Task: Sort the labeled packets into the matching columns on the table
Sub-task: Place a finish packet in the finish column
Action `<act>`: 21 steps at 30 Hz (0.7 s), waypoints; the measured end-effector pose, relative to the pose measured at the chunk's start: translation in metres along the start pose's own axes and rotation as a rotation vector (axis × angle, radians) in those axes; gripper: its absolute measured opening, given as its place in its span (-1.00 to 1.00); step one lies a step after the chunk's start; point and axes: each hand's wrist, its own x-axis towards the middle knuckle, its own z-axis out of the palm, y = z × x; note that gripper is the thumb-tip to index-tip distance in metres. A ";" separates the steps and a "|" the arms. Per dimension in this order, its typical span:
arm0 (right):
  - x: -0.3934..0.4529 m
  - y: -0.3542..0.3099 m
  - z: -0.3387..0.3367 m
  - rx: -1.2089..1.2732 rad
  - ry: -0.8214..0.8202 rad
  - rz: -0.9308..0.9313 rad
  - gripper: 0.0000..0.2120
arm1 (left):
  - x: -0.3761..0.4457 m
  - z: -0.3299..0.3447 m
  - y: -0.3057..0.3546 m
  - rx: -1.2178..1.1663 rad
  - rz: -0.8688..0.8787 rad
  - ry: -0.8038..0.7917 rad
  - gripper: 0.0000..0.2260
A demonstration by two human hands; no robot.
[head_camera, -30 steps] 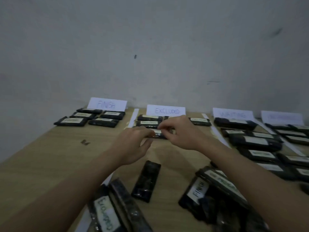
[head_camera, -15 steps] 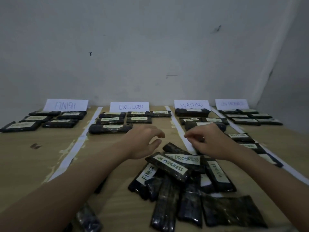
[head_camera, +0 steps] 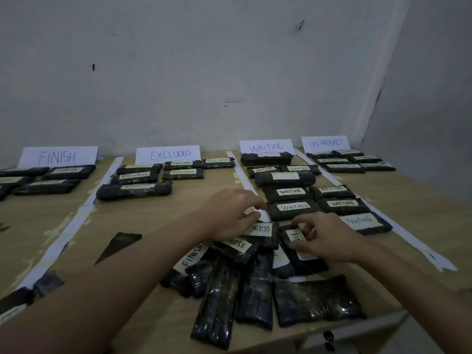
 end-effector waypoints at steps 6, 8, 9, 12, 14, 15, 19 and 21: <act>0.008 -0.001 -0.014 0.517 0.245 0.115 -0.63 | 0.000 0.002 -0.006 -0.141 -0.066 0.038 -0.73; 0.012 -0.010 -0.026 0.607 0.369 -0.001 -0.71 | 0.002 0.001 -0.006 -0.279 -0.121 0.100 -0.70; 0.014 -0.017 -0.032 0.628 0.394 -0.061 -0.72 | 0.003 -0.001 -0.005 -0.367 -0.156 0.140 -0.67; 0.024 -0.042 -0.045 0.571 0.397 -0.202 -0.77 | 0.006 -0.010 -0.005 -0.674 -0.260 0.253 -0.63; 0.035 -0.063 -0.048 0.519 0.395 -0.271 -0.78 | 0.005 -0.017 -0.011 -0.782 -0.296 0.338 -0.67; 0.041 -0.074 -0.048 0.499 0.395 -0.305 -0.78 | 0.002 -0.021 -0.016 -0.822 -0.312 0.387 -0.73; 0.065 -0.119 -0.037 0.418 0.389 -0.449 -0.74 | -0.022 -0.037 -0.044 -0.918 -0.407 0.576 -0.88; 0.081 -0.145 -0.020 0.310 0.401 -0.526 -0.64 | -0.048 -0.046 -0.064 -0.937 -0.500 0.650 -0.87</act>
